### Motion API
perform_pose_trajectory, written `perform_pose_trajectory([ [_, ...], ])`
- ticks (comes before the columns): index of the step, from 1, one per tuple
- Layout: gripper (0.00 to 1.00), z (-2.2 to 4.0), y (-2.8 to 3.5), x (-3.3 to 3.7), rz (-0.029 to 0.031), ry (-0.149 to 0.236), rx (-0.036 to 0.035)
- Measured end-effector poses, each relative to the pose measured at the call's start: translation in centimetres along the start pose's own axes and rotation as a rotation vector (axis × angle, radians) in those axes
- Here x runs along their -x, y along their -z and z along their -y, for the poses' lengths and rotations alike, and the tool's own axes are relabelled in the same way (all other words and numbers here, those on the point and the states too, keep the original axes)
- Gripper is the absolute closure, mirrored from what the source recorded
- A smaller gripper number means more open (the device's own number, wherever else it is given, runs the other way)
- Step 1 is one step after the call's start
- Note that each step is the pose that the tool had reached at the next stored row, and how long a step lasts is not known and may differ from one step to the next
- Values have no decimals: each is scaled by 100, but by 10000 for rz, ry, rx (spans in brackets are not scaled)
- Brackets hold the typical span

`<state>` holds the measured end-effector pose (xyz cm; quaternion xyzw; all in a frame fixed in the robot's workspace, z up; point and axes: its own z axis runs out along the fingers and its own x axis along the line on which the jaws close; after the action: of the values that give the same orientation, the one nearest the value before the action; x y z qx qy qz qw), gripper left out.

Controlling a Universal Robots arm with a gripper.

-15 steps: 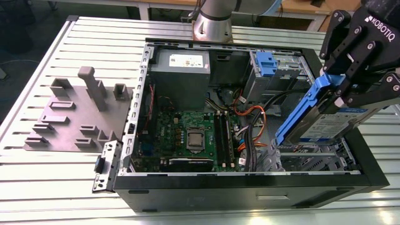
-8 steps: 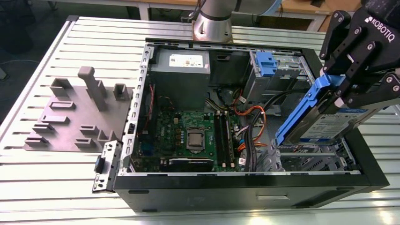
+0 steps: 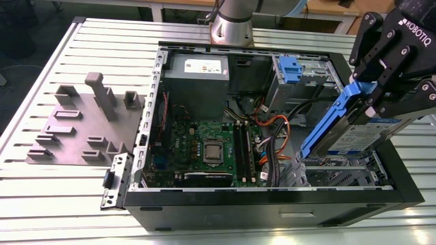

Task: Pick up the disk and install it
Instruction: 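Insert the disk into the insertion slot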

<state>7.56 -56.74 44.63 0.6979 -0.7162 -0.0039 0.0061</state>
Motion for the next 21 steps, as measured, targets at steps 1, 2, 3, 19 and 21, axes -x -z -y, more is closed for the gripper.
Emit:
perform_pose_trajectory([
  [1, 64, 7, -14, 0, -2, -1, 0],
  [2, 64, 7, -23, 0, -2, -2, 0],
  [3, 64, 7, -33, 0, -1, -1, -2],
  [19, 64, 31, -143, -15, 0, -1, -11],
  [21, 64, 31, -154, -16, -1, -2, -11],
])
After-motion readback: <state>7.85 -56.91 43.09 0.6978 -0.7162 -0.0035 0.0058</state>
